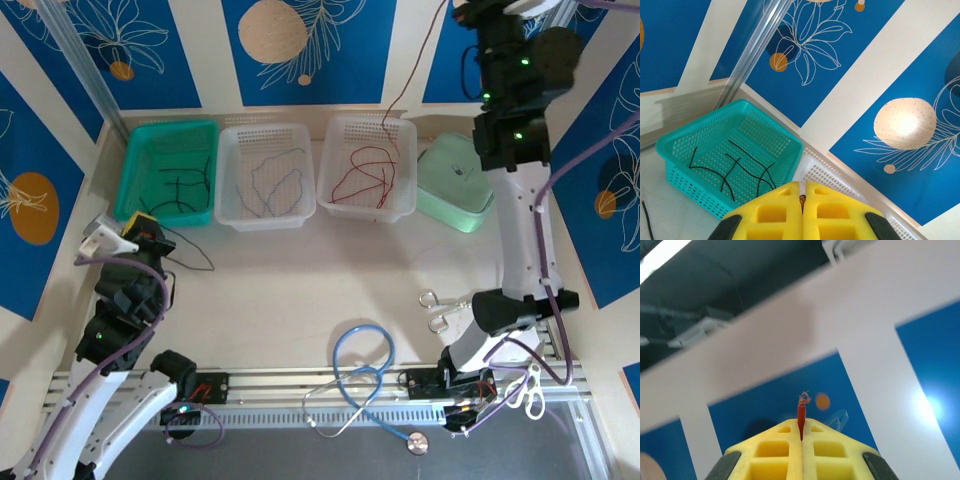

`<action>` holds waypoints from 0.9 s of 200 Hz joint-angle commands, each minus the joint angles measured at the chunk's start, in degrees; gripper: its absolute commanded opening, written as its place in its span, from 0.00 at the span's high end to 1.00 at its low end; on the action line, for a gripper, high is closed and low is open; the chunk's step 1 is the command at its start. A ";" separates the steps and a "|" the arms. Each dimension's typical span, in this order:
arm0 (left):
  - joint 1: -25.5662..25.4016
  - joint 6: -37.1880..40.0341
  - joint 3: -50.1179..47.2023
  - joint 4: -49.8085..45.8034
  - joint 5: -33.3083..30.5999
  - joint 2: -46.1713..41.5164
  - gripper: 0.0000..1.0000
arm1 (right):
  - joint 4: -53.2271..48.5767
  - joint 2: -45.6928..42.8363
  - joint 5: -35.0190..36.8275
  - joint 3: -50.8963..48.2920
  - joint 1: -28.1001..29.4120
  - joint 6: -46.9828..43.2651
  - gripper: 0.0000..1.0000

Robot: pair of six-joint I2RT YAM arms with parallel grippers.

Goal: Untangle the cables

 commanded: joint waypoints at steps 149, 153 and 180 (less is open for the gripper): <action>0.55 -0.63 0.16 -4.00 1.24 -3.18 1.00 | -33.95 25.97 18.60 -23.15 4.75 12.63 1.00; 0.56 -0.74 0.14 -3.95 1.39 -3.10 1.00 | -34.35 26.47 17.97 -22.60 4.60 12.31 1.00; 0.56 -0.79 0.52 -3.50 2.88 -2.23 1.00 | -39.84 30.41 16.08 -17.97 3.69 14.08 1.00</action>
